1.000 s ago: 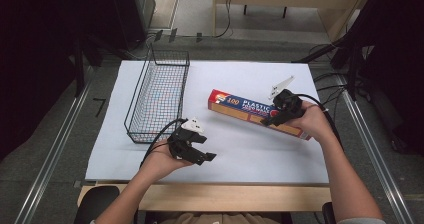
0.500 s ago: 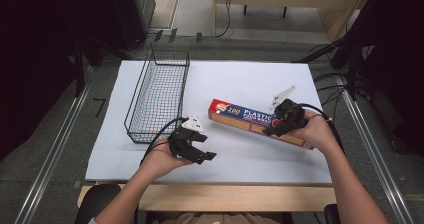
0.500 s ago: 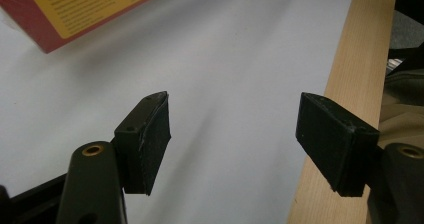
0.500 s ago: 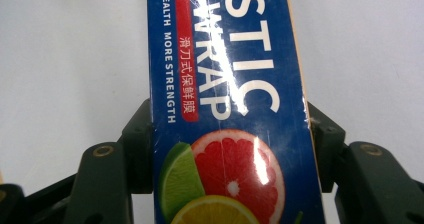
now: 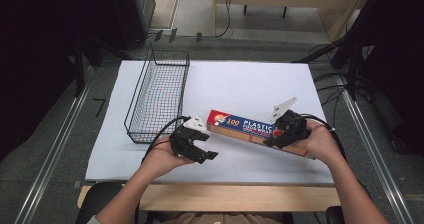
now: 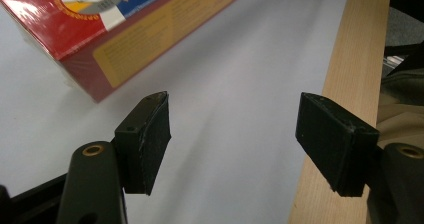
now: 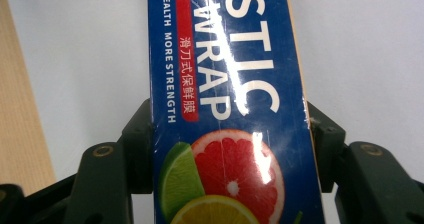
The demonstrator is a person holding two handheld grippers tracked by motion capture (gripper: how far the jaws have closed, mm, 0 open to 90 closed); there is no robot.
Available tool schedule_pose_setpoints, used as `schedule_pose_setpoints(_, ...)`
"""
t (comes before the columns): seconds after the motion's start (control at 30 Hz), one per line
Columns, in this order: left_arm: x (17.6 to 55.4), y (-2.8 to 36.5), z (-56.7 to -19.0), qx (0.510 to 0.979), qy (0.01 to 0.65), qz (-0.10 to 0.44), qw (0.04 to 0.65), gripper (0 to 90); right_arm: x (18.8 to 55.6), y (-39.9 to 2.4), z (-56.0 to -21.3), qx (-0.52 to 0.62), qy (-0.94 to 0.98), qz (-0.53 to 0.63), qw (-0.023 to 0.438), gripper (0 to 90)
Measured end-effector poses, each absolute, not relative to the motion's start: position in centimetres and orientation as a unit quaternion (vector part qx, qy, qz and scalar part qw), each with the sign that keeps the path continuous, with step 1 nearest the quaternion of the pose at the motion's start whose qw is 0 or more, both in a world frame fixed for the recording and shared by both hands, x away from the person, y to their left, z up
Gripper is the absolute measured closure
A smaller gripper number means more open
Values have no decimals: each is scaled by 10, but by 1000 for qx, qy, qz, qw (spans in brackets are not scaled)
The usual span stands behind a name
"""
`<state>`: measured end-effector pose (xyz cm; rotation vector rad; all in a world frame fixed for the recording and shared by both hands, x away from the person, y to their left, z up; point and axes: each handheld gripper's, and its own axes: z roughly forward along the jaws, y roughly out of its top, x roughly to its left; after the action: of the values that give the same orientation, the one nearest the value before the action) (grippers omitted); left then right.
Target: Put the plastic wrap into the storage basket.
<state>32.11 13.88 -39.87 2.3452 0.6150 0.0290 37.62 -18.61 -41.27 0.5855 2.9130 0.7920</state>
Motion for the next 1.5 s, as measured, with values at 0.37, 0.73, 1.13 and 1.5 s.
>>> schedule_pose_setpoints(0.37, 322, 138, -395, 908, 231, 15, 351, 287, 355, -181, -416, 163, 954, 252, 20, 407)
schedule_pose_setpoints(0.73, 321, 135, -385, 908, 214, 20, 359, 282, 341, -181, -417, 137, 959, 248, 11, 407)
schedule_pose_setpoints(1.13, 321, 117, -375, 924, 164, 20, 346, 275, 328, -159, -414, 88, 963, 256, 8, 407)
schedule_pose_setpoints(1.5, 313, 97, -383, 942, 130, 17, 309, 269, 323, -136, -409, 56, 965, 255, 9, 407)
